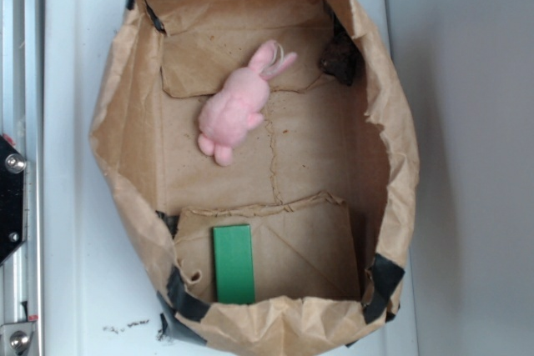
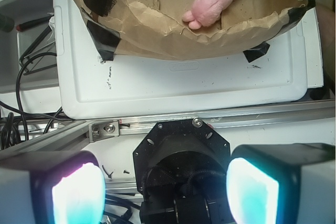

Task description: Grab the green block.

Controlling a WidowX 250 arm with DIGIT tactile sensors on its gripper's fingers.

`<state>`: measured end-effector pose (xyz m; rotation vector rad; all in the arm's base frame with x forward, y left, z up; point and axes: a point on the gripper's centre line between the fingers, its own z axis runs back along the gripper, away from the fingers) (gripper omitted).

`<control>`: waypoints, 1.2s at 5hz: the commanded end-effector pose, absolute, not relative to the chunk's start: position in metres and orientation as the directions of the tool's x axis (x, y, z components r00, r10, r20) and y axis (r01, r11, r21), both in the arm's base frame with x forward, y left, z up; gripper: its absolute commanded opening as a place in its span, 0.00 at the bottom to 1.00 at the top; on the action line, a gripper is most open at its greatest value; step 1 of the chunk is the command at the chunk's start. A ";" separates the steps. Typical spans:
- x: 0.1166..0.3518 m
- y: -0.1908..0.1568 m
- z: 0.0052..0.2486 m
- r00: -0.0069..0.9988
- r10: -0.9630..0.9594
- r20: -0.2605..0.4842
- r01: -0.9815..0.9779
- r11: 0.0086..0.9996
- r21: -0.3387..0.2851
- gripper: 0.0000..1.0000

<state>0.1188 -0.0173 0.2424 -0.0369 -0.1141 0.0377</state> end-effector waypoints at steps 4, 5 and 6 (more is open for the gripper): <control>0.192 -0.005 0.211 0.850 -0.486 0.203 0.470 0.874 0.124 1.00; 0.202 -0.004 0.196 0.772 -0.617 0.150 0.576 0.780 0.246 1.00; 0.215 0.000 0.190 0.809 -0.581 0.091 0.551 0.803 0.224 1.00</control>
